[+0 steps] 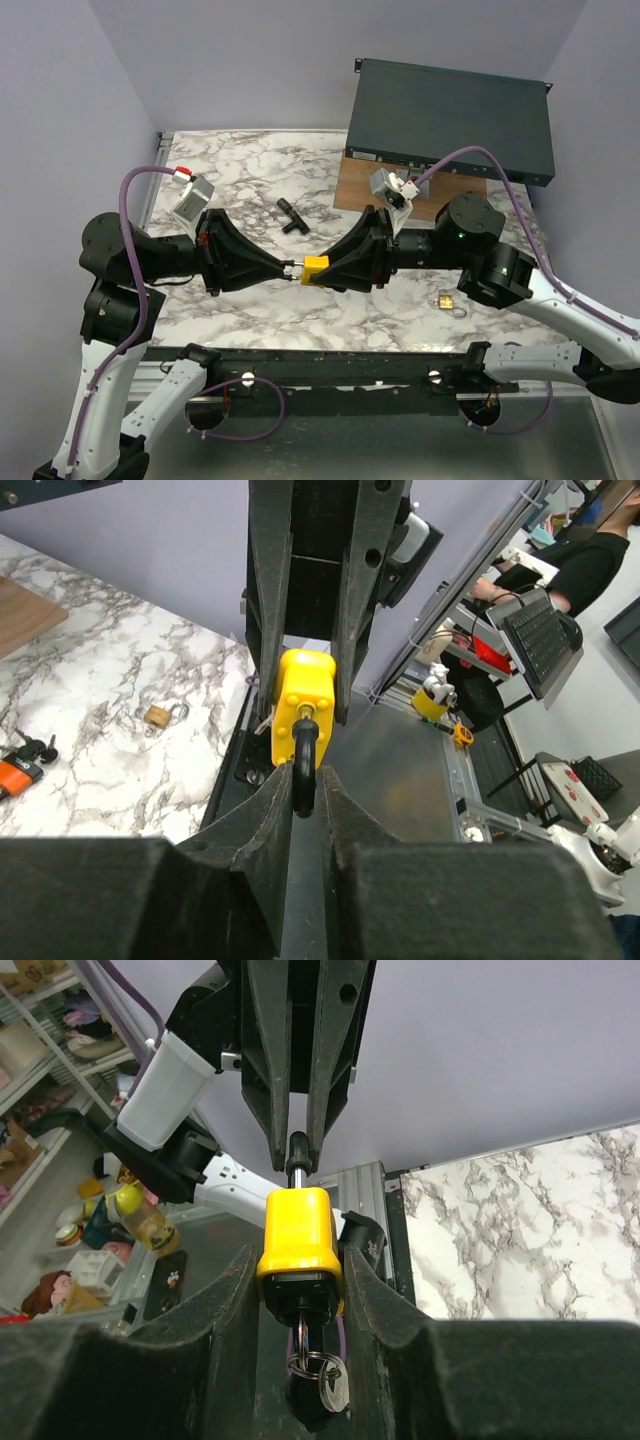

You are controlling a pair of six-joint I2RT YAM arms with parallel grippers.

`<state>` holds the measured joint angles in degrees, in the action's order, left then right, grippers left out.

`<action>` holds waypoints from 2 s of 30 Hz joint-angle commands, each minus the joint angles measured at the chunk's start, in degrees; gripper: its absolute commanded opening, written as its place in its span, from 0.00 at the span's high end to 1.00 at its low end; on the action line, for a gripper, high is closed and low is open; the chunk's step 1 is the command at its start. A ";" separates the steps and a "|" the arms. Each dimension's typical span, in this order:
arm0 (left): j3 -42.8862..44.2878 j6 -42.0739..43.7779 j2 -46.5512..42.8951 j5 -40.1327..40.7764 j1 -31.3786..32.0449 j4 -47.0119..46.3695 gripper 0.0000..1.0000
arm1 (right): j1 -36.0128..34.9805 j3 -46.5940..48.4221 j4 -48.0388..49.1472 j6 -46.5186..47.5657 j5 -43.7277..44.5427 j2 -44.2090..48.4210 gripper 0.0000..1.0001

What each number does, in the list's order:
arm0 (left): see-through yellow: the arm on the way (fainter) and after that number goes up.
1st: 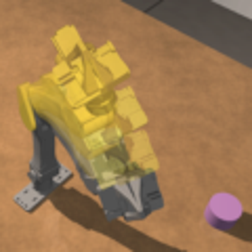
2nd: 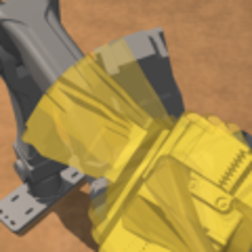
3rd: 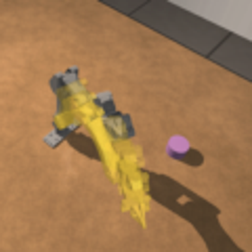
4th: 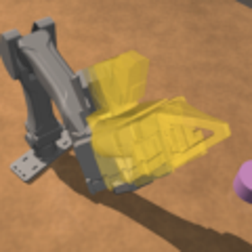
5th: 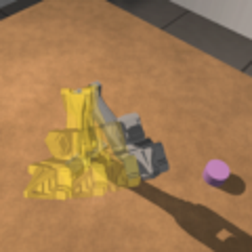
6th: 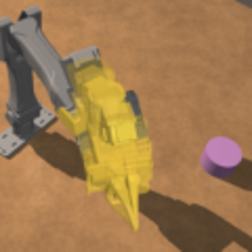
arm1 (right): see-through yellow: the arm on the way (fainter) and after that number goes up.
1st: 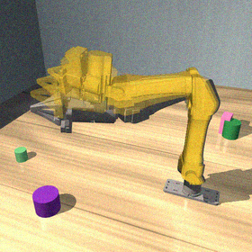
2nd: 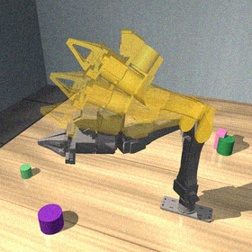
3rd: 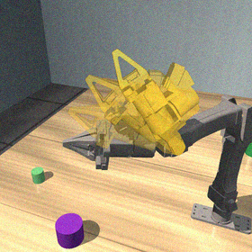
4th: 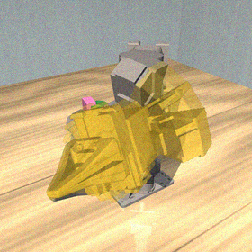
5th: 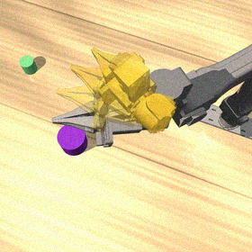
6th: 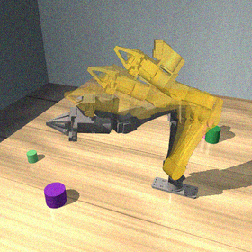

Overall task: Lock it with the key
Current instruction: Lock the lock.

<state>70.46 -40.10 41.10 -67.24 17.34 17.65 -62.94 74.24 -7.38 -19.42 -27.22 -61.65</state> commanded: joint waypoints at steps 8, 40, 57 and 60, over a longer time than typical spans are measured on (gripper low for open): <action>1.46 1.65 -0.19 -1.42 0.50 2.14 0.85 | -0.31 3.06 2.07 0.48 0.40 0.65 0.99; -2.04 2.24 0.18 7.52 7.42 2.17 1.00 | -0.33 3.60 6.09 -3.26 2.94 -3.34 0.99; -6.94 -5.68 -5.04 23.23 8.93 -5.98 1.00 | -0.27 2.41 10.97 -8.87 6.53 -5.01 0.99; -7.27 -6.72 -6.75 27.54 8.89 -6.53 1.00 | -0.26 1.99 10.99 -9.13 7.17 -4.89 0.99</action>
<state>64.73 -44.80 35.14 -48.23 25.30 13.52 -62.19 75.81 -2.50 -25.52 -21.80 -64.14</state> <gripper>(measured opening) 0.031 0.336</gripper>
